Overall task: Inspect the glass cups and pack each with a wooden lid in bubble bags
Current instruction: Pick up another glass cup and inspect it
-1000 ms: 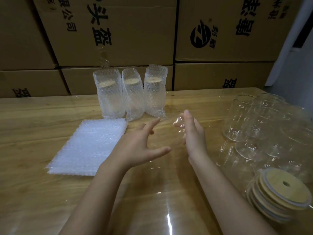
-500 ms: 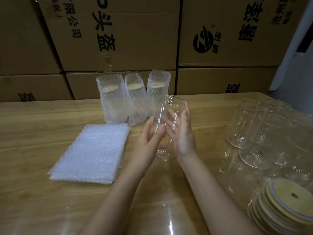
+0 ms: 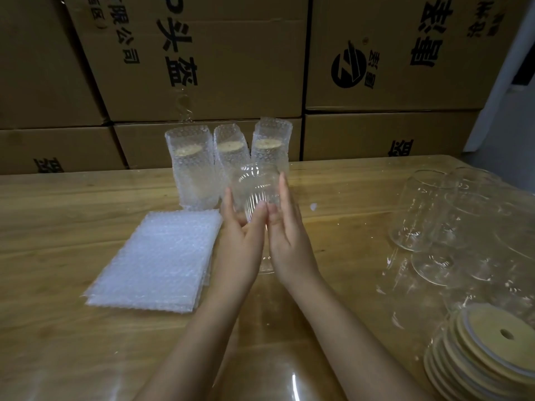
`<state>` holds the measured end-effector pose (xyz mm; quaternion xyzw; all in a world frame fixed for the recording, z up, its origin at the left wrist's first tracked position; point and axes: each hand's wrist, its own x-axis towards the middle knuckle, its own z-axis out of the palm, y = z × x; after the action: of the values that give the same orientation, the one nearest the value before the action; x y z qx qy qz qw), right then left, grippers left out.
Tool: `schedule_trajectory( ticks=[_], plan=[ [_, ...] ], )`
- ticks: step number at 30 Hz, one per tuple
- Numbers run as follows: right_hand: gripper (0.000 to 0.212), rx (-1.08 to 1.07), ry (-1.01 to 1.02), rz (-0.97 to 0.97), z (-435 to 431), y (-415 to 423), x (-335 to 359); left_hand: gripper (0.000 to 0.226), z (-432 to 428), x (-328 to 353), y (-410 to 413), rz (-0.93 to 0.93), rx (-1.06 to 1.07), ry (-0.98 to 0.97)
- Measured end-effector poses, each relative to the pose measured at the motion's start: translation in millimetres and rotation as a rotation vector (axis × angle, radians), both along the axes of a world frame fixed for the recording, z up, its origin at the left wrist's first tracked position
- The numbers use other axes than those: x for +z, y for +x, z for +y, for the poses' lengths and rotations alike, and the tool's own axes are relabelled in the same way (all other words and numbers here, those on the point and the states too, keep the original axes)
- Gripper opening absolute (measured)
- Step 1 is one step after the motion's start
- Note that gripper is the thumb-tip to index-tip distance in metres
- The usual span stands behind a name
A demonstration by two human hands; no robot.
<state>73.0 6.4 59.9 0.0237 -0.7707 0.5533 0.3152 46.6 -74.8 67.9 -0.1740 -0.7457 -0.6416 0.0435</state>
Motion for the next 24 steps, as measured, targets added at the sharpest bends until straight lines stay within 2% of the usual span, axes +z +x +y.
schedule_trajectory(
  ticks=[3, 5, 9, 11, 13, 14, 18, 19, 21, 24],
  plan=[
    [0.048, -0.046, 0.185, 0.086, -8.2, 0.6, 2.2, 0.084, -7.0, 6.6, -4.4, -0.103, 0.052, 0.183],
    [0.048, -0.074, 0.273, 0.138, -14.8, 2.4, 1.6, 0.090, -10.8, 10.4, -6.1, -0.095, 0.085, 0.213],
    [0.049, -0.104, 0.381, 0.325, -28.1, 7.1, -14.8, 0.063, -18.8, 9.8, -10.6, 0.000, 0.077, 0.309],
    [0.048, -0.108, 0.420, 0.412, -31.0, 7.0, -29.6, 0.059, -19.9, 7.9, -12.4, 0.000, 0.073, 0.273],
    [0.048, -0.102, 0.298, 0.371, -33.0, 6.1, -38.3, 0.058, -17.8, 5.2, -11.6, 0.048, 0.082, 0.205],
    [0.048, -0.082, 0.171, 0.313, -34.1, 5.9, -38.3, 0.056, -15.9, 4.7, -9.9, 0.079, 0.085, 0.182],
    [0.042, 0.111, -0.500, 0.029, -21.2, 2.5, -21.4, 0.046, -9.8, -1.0, -4.3, 0.243, 0.029, 0.046],
    [0.041, 0.136, -0.566, -0.030, -11.4, 1.3, -17.1, 0.047, -8.0, -2.9, -3.4, 0.269, 0.004, 0.017],
    [0.045, 0.183, -0.530, -0.121, 6.6, 2.8, -6.9, 0.049, -4.9, -4.7, -2.3, 0.281, -0.059, 0.007],
    [0.051, 0.276, -0.530, -0.187, 26.1, 2.4, 5.0, 0.044, -1.5, -3.0, -1.0, 0.139, -0.187, 0.103]
  ],
)
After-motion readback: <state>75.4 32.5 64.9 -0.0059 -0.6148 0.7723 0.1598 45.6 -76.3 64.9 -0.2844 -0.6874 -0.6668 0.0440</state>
